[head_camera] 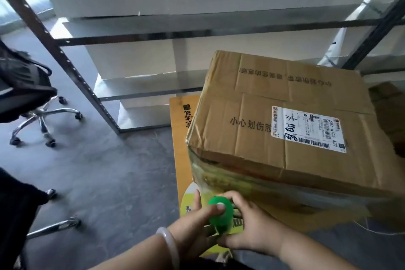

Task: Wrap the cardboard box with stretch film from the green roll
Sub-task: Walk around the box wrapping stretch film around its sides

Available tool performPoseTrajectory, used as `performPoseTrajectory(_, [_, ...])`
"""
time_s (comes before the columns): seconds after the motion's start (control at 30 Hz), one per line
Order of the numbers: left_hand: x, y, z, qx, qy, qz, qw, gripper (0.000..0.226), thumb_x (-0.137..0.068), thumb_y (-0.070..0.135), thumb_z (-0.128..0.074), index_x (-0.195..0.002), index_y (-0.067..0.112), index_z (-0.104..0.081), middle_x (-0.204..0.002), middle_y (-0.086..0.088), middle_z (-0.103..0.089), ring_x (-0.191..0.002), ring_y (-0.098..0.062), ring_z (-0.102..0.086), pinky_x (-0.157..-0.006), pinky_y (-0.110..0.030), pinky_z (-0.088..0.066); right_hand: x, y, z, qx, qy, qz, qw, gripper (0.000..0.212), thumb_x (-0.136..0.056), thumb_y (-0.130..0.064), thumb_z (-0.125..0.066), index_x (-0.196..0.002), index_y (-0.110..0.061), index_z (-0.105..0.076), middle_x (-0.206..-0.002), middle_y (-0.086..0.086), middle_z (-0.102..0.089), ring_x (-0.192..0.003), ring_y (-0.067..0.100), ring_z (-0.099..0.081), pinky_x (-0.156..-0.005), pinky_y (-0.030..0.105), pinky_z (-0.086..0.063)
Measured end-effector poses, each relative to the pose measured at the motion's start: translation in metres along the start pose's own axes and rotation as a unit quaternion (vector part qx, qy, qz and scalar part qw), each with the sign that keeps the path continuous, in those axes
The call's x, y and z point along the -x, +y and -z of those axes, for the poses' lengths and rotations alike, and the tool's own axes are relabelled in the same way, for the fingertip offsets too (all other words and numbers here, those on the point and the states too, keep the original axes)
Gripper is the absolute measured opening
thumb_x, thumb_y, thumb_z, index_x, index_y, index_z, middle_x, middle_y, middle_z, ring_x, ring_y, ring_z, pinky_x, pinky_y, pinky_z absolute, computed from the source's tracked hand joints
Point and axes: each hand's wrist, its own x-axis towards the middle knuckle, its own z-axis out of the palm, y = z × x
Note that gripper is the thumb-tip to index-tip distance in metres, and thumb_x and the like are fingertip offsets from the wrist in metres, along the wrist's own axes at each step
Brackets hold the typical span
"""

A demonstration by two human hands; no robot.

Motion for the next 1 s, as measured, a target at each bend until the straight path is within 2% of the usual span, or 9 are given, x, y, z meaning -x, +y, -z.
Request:
performPoseTrajectory(0.1, [0.003, -0.006, -0.009, 0.02, 0.017, -0.006, 1.0, 0.131, -0.048, 0.021, -0.082, -0.149, 0.056, -0.006, -0.132, -0.014, -0.059, -0.102, -0.037, -0.066, -0.07, -0.038, -0.056, 0.003, 0.005, 0.005, 0.02, -0.011, -0.006, 1.0, 0.072, -0.06, -0.045, -0.081, -0.117, -0.044, -0.037, -0.118, -0.011, -0.057, -0.107, -0.008, -0.055, -0.094, 0.019, -0.046])
performPoseTrajectory(0.2, [0.004, -0.006, -0.013, 0.025, 0.012, -0.009, 1.0, 0.123, -0.057, 0.02, -0.078, -0.151, 0.053, -0.006, -0.135, -0.012, -0.055, -0.102, -0.037, -0.066, -0.062, -0.035, -0.057, 0.007, 0.007, 0.002, 0.003, -0.003, 0.011, 1.0, 0.077, -0.06, -0.043, -0.082, -0.124, -0.048, -0.039, -0.127, -0.015, -0.054, -0.114, -0.006, -0.054, -0.1, 0.023, -0.045])
performPoseTrajectory(0.27, [0.001, -0.007, -0.013, 0.027, 0.003, 0.0, 1.0, 0.117, -0.059, 0.018, -0.076, -0.152, 0.051, -0.013, -0.138, -0.013, -0.054, -0.103, -0.038, -0.065, -0.06, -0.034, -0.058, 0.008, 0.009, 0.0, 0.017, 0.015, 0.021, 1.0, 0.087, -0.055, -0.052, -0.079, -0.132, -0.041, -0.04, -0.132, -0.014, -0.046, -0.122, -0.005, -0.047, -0.105, 0.025, -0.04])
performPoseTrajectory(0.37, [-0.004, -0.011, -0.011, 0.011, -0.01, 0.003, 1.0, 0.124, -0.049, 0.019, -0.081, -0.151, 0.051, -0.019, -0.133, -0.015, -0.06, -0.104, -0.038, -0.065, -0.066, -0.037, -0.057, 0.014, 0.009, -0.003, 0.029, 0.032, -0.001, 0.999, 0.094, -0.05, -0.062, -0.073, -0.133, -0.028, -0.044, -0.13, -0.013, -0.041, -0.124, -0.001, -0.043, -0.107, 0.025, -0.037])
performPoseTrajectory(0.47, [-0.007, -0.015, -0.011, -0.001, -0.02, -0.007, 1.0, 0.128, -0.046, 0.018, -0.081, -0.151, 0.053, -0.015, -0.125, -0.015, -0.066, -0.099, -0.038, -0.067, -0.073, -0.04, -0.056, 0.02, 0.001, -0.002, 0.028, 0.028, -0.024, 0.999, 0.086, -0.047, -0.062, -0.073, -0.123, -0.039, -0.042, -0.12, -0.017, -0.05, -0.114, -0.003, -0.05, -0.099, 0.017, -0.041])
performPoseTrajectory(0.57, [-0.01, -0.018, -0.012, -0.017, -0.029, -0.01, 0.999, 0.127, -0.049, 0.02, -0.081, -0.151, 0.053, -0.012, -0.127, -0.019, -0.064, -0.106, -0.042, -0.067, -0.082, -0.047, -0.054, 0.018, -0.001, 0.003, 0.038, 0.005, -0.045, 0.998, 0.078, -0.051, -0.055, -0.079, -0.117, -0.04, -0.041, -0.114, -0.012, -0.058, -0.106, 0.001, -0.056, -0.095, 0.024, -0.047])
performPoseTrajectory(0.7, [-0.013, -0.018, -0.019, -0.012, -0.019, -0.022, 1.0, 0.121, -0.05, 0.022, -0.08, -0.148, 0.055, -0.019, -0.126, -0.019, -0.064, -0.101, -0.039, -0.067, -0.079, -0.046, -0.055, 0.014, 0.004, 0.009, 0.004, -0.005, -0.028, 1.0, 0.083, -0.052, -0.048, -0.082, -0.126, -0.04, -0.045, -0.121, -0.013, -0.06, -0.112, 0.001, -0.056, -0.099, 0.027, -0.047])
performPoseTrajectory(0.87, [-0.012, -0.026, -0.033, 0.021, 0.037, -0.065, 0.997, 0.122, -0.057, 0.016, -0.078, -0.15, 0.056, -0.01, -0.121, -0.009, -0.068, -0.108, -0.033, -0.067, -0.082, -0.043, -0.056, 0.013, 0.013, 0.027, -0.001, -0.064, 0.006, 0.998, 0.075, -0.064, -0.032, -0.084, -0.125, -0.048, -0.043, -0.129, -0.017, -0.055, -0.115, -0.013, -0.049, -0.095, 0.006, -0.035])
performPoseTrajectory(1.0, [-0.018, -0.04, -0.055, 0.085, 0.098, -0.102, 0.986, 0.126, -0.058, 0.013, -0.075, -0.152, 0.051, -0.001, -0.112, 0.001, -0.065, -0.108, -0.033, -0.067, -0.088, -0.043, -0.054, 0.01, 0.024, 0.047, -0.015, -0.146, 0.038, 0.988, 0.082, -0.073, -0.023, -0.081, -0.138, -0.041, -0.033, -0.133, -0.022, -0.047, -0.116, -0.02, -0.044, -0.093, 0.001, -0.032])
